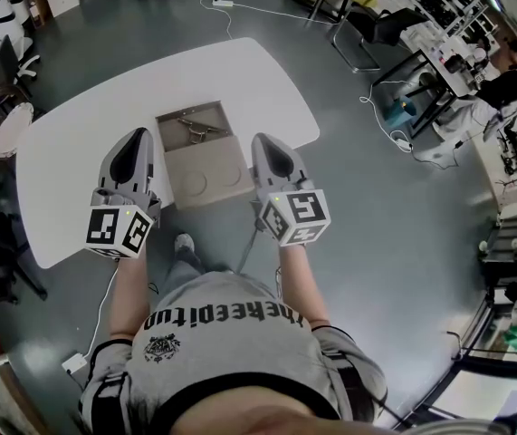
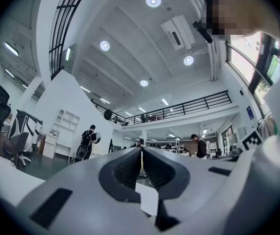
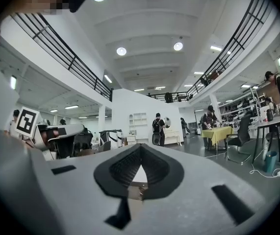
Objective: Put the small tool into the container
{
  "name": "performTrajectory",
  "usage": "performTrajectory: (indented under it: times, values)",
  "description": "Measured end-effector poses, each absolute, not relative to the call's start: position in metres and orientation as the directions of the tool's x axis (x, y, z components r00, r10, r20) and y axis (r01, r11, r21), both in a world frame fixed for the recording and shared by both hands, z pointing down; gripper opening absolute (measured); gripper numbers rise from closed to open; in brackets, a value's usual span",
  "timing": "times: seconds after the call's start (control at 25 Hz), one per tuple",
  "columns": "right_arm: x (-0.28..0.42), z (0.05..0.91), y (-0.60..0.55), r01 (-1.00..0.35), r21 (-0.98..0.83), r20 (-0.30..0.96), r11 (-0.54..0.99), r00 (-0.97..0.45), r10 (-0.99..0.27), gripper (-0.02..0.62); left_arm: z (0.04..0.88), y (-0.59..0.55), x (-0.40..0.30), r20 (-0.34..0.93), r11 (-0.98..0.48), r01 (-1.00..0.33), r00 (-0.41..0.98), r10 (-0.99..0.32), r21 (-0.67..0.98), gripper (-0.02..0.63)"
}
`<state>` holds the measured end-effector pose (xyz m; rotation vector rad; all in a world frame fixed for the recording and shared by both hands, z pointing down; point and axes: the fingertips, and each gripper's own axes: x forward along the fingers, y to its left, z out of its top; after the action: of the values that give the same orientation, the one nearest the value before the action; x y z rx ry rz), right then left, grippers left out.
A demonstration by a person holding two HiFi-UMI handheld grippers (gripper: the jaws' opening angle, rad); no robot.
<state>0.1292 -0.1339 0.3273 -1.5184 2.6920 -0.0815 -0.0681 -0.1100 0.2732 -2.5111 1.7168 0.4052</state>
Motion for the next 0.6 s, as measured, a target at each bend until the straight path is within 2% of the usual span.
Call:
performTrajectory:
  times: [0.6]
  values:
    - [0.145, 0.319, -0.108, -0.875, -0.053, -0.052, 0.481, -0.479, -0.876, 0.000, 0.270, -0.088, -0.060, -0.264, -0.369, -0.925, 0.335, -0.905, 0.089, 0.012]
